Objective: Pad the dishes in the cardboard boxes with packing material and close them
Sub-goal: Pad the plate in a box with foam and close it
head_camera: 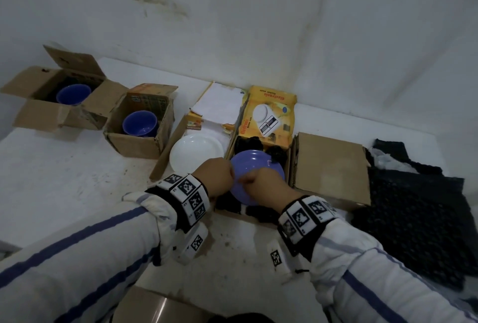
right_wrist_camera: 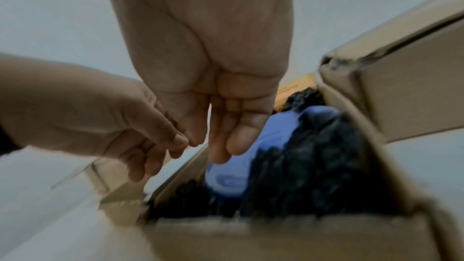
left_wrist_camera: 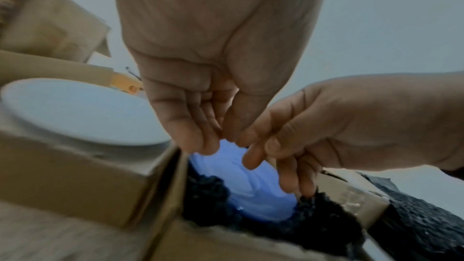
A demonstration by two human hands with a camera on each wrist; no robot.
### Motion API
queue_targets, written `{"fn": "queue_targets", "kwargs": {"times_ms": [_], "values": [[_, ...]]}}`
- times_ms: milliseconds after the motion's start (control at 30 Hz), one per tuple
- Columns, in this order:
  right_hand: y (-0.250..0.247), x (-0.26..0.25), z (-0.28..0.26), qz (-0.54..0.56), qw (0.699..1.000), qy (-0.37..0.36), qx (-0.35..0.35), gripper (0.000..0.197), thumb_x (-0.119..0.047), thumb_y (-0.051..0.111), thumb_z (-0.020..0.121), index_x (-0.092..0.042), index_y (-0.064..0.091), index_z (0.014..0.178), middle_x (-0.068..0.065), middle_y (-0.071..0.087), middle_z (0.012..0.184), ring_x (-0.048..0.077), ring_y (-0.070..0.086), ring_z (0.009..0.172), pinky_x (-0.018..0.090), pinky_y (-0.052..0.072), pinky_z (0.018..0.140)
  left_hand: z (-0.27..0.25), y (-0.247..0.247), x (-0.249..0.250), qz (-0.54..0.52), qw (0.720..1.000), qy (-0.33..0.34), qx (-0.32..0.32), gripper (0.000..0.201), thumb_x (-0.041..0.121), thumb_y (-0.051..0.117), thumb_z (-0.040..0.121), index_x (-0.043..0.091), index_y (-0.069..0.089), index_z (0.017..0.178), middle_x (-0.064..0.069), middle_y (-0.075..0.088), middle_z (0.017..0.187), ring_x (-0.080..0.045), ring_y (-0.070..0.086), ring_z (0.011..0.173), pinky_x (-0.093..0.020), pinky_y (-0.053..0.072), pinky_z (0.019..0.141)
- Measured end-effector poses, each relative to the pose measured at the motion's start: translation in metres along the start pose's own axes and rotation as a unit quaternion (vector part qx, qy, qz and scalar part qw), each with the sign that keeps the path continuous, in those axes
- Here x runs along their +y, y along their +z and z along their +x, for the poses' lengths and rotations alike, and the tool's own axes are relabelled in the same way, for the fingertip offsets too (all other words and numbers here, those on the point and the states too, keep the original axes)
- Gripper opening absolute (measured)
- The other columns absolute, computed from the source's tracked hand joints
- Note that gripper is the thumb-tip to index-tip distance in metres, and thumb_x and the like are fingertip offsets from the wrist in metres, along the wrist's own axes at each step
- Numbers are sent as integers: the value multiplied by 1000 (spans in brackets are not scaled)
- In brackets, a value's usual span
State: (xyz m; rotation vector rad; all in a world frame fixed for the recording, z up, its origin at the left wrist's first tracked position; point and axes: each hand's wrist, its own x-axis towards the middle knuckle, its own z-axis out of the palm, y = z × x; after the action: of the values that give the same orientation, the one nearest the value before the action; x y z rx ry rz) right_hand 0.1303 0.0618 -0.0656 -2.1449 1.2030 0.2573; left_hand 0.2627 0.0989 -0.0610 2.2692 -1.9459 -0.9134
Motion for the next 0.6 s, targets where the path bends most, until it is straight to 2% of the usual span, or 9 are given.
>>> {"fn": "queue_targets", "kwargs": {"times_ms": [67,100,167,233,300,367,433,533,600], "values": [[-16,23,-15,65,993,42,90,33,-6,45,92,-15,68,114,8,64,122,28,59,111,33,46,96,7,1,24,-10,999,23,30,27,11,43,95,5,61,114,-10,61,121,-25,56,112,-30,41,94],[-24,36,-22,99,984,60,135,29,-7,48,90,-12,71,106,10,67,115,28,61,107,34,47,93,11,1,37,-32,999,31,31,27,11,42,95,5,63,111,-10,62,117,-25,56,108,-31,42,94],[-39,66,-37,127,964,104,208,20,-12,52,88,-5,71,91,14,69,103,30,62,99,33,49,84,17,5,68,-110,992,52,15,24,10,43,94,2,64,103,-12,63,103,-24,57,91,-35,47,88],[-53,100,-52,134,947,152,251,21,-17,54,87,0,67,87,18,68,96,33,61,92,37,50,81,19,11,105,-188,979,80,-20,21,8,46,93,-1,63,101,-15,64,99,-27,58,86,-35,48,78],[-66,132,-70,137,932,197,270,21,-21,54,87,-3,66,86,15,68,95,32,61,92,35,49,81,20,19,142,-234,966,94,-52,22,5,48,91,-1,63,105,-12,65,96,-26,60,86,-33,47,71],[-78,159,-89,117,923,235,281,22,-22,51,89,-7,67,88,13,67,99,31,59,97,30,43,78,21,31,177,-268,954,92,-95,23,4,46,90,1,63,106,-7,62,79,-23,58,71,-29,46,60],[-87,183,-107,111,914,263,287,25,-21,48,91,-7,68,94,13,66,105,30,58,101,29,40,77,22,44,206,-295,941,69,-148,17,6,45,92,4,61,96,-9,60,72,-22,56,63,-26,45,56],[-93,207,-124,119,906,292,283,25,-22,45,95,-9,66,99,12,64,111,29,58,103,27,38,77,24,63,242,-328,919,-1,-218,22,7,42,97,9,50,77,-7,53,69,-17,49,55,-21,40,47],[-92,217,-129,144,907,295,264,22,-19,45,94,-13,65,99,11,64,112,28,58,103,29,43,80,28,77,256,-306,927,-16,-214,16,8,46,96,4,54,83,-10,56,75,-17,52,57,-23,44,48]]}}
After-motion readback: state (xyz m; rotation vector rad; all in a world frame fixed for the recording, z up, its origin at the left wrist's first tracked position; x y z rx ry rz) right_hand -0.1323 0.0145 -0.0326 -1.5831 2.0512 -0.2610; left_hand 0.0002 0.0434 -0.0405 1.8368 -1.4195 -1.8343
